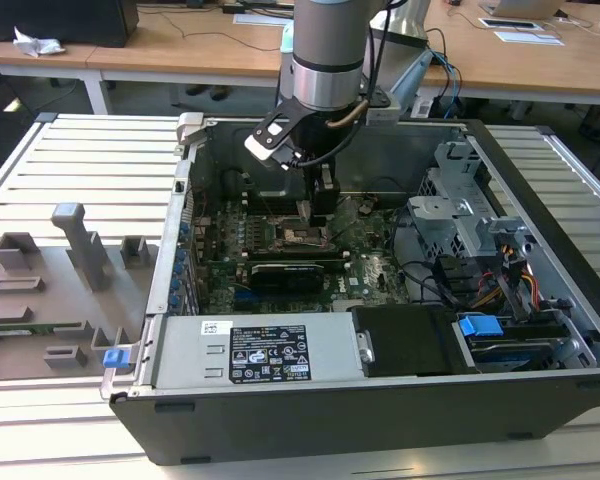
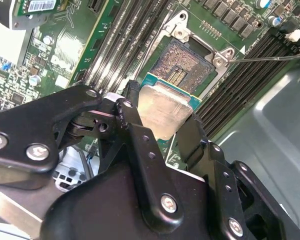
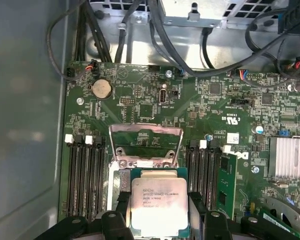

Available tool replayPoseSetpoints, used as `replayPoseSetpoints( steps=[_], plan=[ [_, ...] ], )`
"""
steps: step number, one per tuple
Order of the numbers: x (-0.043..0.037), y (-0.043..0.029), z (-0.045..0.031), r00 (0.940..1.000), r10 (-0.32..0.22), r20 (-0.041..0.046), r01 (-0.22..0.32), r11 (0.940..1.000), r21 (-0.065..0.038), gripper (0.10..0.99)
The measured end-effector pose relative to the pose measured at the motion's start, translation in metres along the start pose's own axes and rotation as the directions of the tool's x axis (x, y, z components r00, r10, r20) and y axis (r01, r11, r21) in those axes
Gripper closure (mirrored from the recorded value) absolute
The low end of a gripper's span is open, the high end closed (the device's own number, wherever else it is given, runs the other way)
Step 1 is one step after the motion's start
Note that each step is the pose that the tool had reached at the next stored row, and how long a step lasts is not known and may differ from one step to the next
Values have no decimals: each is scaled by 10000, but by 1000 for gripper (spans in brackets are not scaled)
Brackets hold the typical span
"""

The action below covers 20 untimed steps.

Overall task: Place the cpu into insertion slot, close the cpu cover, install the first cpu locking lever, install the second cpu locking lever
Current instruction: 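Place the cpu into insertion slot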

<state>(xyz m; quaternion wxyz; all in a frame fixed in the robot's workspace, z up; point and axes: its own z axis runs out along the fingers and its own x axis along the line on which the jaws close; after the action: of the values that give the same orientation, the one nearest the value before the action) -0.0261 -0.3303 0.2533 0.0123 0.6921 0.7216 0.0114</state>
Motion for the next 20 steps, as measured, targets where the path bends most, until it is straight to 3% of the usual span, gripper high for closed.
replayPoseSetpoints(
  steps=[12, 20],
  plan=[
    [0, 0, 0, 9998, 190, 9, -190, 9998, 1, 545],
    [1, -19, 58, 9998, 191, 9, -191, 9998, 1, 545]
  ],
)
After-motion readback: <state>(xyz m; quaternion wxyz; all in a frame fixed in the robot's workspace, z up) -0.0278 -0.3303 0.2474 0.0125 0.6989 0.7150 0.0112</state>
